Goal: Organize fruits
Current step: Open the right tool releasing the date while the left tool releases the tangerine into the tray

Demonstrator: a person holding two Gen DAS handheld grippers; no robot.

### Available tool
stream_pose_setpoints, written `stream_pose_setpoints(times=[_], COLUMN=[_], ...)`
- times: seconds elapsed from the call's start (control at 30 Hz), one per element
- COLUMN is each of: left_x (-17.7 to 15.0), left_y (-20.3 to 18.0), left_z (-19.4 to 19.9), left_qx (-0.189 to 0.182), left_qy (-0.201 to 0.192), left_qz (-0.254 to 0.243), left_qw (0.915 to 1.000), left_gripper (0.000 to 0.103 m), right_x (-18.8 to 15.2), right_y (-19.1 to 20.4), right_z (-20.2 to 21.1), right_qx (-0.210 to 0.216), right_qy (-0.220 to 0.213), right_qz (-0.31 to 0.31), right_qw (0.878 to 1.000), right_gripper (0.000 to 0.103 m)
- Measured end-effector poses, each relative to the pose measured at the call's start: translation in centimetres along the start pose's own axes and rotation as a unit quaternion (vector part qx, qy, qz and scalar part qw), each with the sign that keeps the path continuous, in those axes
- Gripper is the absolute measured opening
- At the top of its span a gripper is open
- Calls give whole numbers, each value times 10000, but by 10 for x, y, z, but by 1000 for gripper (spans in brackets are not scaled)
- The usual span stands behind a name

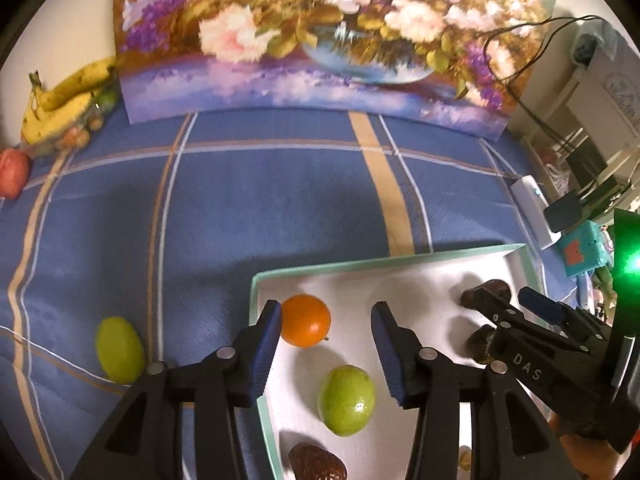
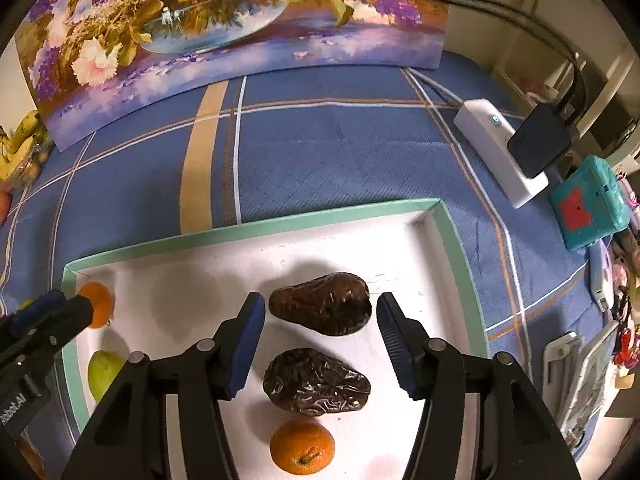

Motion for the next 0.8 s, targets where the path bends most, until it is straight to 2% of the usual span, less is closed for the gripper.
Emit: stream_pose_setpoints(times=[0.27, 0.43, 0.6, 0.77, 0.8], left_x=[18, 23, 24, 22, 21], left_y=[1, 10, 30, 50, 56], left_z=[47, 66, 68, 60, 58], left_qx=[82, 283, 514, 707, 792], left_qy=[-510, -692, -665, -566, -551], left_qz=[-159, -195, -67, 184, 268], left_qw=[9985, 9970, 9964, 9957, 9950], left_gripper=[50, 50, 51, 81, 91], right_x=[16, 23, 23, 22, 21], right_y=[2, 7, 18, 39, 43], right_z=[48, 78, 81, 81, 80], right_qx=[48, 94, 71, 244, 226], right_qy=[-487, -817, -739, -690, -670], right_qz=[18, 70, 50, 200, 212], right_qw=[9988, 9966, 9972, 9971, 9973], right_gripper=[61, 61, 61, 61, 61])
Point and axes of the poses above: each gripper's, at about its wrist camera, not at the fingertips, and z roughly against the way its jaws point, y to its left, x to its top, the point moved 5 cm from there along -z, roughly the way its jaws point, and after that the axes turned 3 degrees about z, right-handed, at the moved point
